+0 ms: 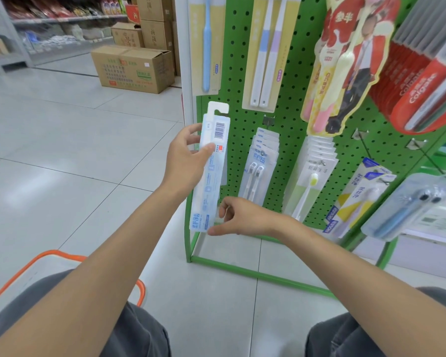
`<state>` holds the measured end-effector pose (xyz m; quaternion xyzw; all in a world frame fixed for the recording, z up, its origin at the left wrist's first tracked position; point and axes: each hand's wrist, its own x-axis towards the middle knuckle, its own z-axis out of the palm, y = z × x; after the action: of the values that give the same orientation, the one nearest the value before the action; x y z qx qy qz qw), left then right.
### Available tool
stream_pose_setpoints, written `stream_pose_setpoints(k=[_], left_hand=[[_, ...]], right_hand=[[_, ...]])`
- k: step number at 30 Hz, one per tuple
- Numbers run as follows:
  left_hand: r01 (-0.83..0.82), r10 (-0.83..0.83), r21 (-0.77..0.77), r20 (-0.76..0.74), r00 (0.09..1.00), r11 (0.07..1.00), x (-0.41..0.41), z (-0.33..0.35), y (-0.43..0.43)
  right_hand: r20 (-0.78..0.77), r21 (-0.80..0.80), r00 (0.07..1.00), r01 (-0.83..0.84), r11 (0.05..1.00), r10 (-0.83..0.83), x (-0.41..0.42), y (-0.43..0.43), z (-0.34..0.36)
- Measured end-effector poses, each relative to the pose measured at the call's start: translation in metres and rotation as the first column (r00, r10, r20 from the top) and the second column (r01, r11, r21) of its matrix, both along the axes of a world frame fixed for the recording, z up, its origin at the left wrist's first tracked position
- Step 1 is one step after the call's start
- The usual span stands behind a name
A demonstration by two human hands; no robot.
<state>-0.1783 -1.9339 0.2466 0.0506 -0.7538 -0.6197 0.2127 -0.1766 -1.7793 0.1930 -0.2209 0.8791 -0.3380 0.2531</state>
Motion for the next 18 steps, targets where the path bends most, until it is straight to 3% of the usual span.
stream_pose_setpoints(k=[4, 9, 18], left_hand=[[0.024, -0.028, 0.100, 0.045, 0.999, 0.995, -0.001, -0.003, 0.001], [0.108, -0.135, 0.199, 0.125, 0.983, 0.974, 0.000, -0.005, 0.006], [0.244, -0.270, 0.145, 0.202, 0.941, 0.959, 0.001, -0.016, 0.014]], right_hand=[[-0.030, -0.084, 0.999, -0.020, 0.996, 0.017, -0.003, -0.001, 0.000], [-0.051, -0.188, 0.995, 0.069, 0.980, -0.080, -0.011, 0.005, 0.015], [-0.122, -0.427, 0.926, 0.275, 0.861, -0.356, -0.029, 0.026, 0.057]])
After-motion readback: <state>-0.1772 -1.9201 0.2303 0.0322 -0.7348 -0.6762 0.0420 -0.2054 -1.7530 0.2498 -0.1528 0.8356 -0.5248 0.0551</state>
